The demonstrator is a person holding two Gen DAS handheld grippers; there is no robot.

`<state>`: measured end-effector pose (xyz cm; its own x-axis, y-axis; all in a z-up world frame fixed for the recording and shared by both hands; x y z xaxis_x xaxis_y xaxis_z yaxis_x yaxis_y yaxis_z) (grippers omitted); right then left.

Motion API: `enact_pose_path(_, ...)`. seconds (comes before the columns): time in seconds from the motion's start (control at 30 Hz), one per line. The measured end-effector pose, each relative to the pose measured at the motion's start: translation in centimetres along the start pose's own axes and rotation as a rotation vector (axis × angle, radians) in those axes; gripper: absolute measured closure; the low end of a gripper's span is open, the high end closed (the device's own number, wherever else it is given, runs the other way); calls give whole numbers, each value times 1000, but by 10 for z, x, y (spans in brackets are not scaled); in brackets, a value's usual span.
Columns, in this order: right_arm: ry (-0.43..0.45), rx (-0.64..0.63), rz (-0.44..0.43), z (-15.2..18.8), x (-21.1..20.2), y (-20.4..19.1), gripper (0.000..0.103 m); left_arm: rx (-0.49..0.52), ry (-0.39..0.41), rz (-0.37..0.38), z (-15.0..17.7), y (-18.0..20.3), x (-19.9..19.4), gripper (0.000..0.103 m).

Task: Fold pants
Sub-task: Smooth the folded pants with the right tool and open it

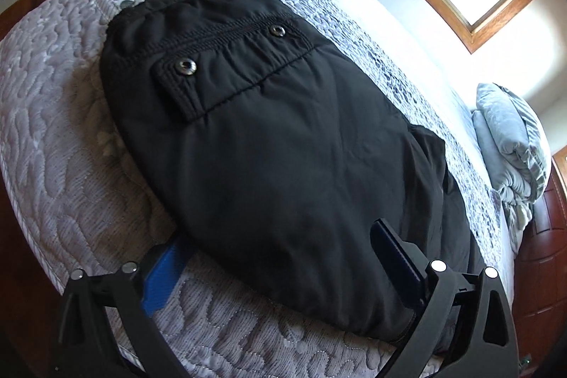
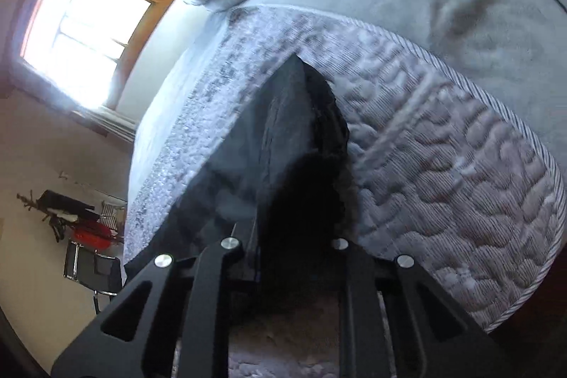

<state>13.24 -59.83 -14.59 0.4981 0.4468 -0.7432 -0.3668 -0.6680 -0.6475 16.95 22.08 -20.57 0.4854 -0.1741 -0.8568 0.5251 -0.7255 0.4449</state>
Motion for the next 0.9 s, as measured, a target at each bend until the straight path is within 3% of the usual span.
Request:
enact_pose_path(0.1, -5, 46, -28, 9, 8, 20, 84, 25, 4, -1, -1, 4, -1, 4)
enact_pose_path(0.3, 7, 28, -23, 9, 9, 15, 84, 4, 20, 4, -11, -8, -3, 4)
enact_pose_path(0.47, 20, -16, -8, -16, 8, -4, 85, -21, 38, 22, -23, -9, 4, 4)
enact_pose_path(0.63, 35, -26, 25, -36, 12, -11, 86, -26, 50, -7, -28, 2, 18, 4)
enact_pose_path(0.73, 5, -5, 76, -32, 22, 1, 85, -13, 47, -2, -36, 9, 22, 4)
enact_pose_path(0.9, 7, 24, 34, -20, 20, 11, 80, -21, 17, 3, -53, 8, 27, 4)
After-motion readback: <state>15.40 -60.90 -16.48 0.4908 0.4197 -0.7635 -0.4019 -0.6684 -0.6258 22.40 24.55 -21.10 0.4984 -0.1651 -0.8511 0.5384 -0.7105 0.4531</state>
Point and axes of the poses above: each gripper's, at about its wrist camera, not at the fingertips, and x roughly the way its jaws point, y to its right, z to its underside, the point moved 6 cm from there along x, roughly the way its jaws point, and after that the axes turned 11 degrees about -y, right-handed, at the moved point
